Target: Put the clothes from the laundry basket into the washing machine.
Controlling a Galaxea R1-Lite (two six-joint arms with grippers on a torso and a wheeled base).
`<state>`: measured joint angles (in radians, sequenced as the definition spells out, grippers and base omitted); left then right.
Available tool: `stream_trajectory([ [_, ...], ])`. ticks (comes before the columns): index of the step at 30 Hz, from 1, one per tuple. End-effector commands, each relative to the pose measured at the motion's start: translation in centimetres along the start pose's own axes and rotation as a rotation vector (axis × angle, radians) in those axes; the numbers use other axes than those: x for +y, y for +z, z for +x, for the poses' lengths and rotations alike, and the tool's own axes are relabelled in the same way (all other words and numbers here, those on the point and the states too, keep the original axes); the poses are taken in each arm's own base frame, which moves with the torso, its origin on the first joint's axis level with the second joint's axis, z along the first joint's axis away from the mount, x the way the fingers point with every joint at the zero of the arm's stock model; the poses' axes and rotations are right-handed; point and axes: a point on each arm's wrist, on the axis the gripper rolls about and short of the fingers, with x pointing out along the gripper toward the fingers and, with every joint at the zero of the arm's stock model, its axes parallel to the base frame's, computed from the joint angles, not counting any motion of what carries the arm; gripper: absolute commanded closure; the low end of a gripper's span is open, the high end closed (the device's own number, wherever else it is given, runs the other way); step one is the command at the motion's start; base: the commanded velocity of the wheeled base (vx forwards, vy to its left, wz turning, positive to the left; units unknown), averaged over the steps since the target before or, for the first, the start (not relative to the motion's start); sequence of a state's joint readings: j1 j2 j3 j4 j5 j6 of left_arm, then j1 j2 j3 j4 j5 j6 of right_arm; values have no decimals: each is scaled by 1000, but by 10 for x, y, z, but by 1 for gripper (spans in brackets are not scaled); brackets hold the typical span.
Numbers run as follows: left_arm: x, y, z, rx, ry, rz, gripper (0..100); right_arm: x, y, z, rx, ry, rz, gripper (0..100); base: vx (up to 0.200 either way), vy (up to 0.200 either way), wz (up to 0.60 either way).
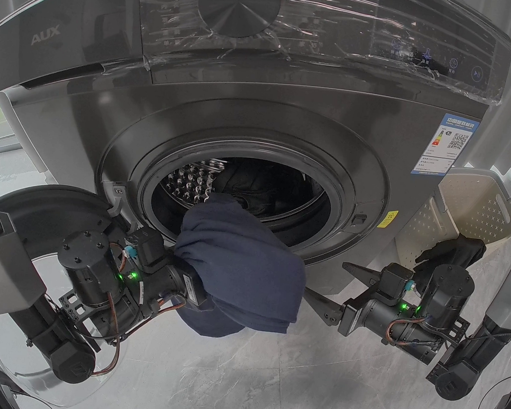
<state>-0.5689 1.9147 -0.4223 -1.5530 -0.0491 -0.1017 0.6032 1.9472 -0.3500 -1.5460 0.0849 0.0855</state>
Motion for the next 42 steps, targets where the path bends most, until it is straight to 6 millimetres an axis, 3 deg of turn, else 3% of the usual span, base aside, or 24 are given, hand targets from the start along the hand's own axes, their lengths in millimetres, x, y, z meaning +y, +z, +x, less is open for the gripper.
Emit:
stream_trajectory([
  [1,-3,0,3,-8,-9,-1,100,2,-1,-1,5,8,-1,0,0,0,0],
  [4,-10,1,9,-19,-36,-4,100,9,-2,-2,8,14,1,0,0,0,0],
  [13,5,-20,80,-89,1,-10,100,20,5,-6,-16,31,2,0,0,0,0],
  [22,20,-34,134,-128,82,-7,100,20,5,-7,-13,33,2,0,0,0,0],
  [33,51,-28,189,-167,180,-2,100,21,2,-6,-2,32,4,0,0,0,0],
  [42,64,-2,223,-239,269,-6,100,23,0,-5,3,42,4,0,0,0,0],
])
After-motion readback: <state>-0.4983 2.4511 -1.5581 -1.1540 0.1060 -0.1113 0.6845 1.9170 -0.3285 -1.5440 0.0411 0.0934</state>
